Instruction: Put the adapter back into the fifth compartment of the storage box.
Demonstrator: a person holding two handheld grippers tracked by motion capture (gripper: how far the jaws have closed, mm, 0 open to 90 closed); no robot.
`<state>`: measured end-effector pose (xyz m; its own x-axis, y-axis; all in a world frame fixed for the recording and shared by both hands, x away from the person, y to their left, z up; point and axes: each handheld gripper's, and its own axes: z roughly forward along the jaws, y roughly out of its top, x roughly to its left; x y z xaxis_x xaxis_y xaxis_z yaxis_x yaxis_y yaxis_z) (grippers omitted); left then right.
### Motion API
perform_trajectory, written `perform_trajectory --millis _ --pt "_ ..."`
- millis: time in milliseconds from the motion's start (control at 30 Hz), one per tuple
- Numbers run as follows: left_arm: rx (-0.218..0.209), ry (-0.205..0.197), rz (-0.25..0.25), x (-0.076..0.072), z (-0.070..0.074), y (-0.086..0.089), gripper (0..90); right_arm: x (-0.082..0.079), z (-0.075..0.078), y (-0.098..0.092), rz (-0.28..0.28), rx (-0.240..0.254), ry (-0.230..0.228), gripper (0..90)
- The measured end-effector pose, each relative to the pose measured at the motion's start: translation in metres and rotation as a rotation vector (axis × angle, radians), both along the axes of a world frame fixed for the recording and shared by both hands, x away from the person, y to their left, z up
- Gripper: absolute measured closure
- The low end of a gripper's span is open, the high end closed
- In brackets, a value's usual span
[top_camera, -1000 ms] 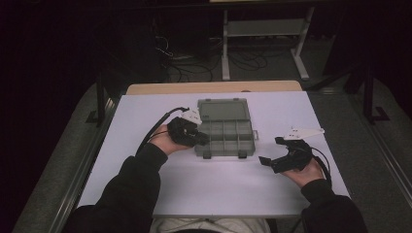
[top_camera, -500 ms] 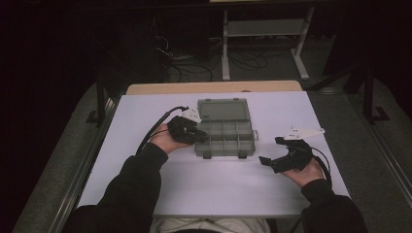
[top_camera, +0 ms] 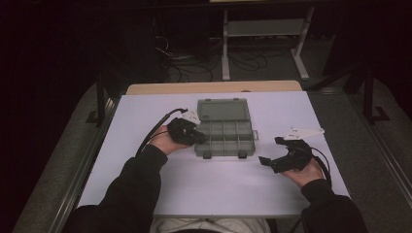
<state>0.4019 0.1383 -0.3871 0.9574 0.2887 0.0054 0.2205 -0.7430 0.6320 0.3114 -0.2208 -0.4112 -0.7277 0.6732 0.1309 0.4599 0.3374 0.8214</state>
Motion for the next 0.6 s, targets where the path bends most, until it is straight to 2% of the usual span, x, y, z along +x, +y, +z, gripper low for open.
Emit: perform_trajectory --millis 300,600 --pt "0.020 0.010 0.016 0.005 -0.009 0.000 76.7 0.000 0.000 0.000 0.000 -0.001 0.000 0.0" --pt "0.054 0.009 0.004 0.007 -0.017 -0.004 76.8 0.000 0.000 0.000 -0.001 0.002 -0.001 0.0"
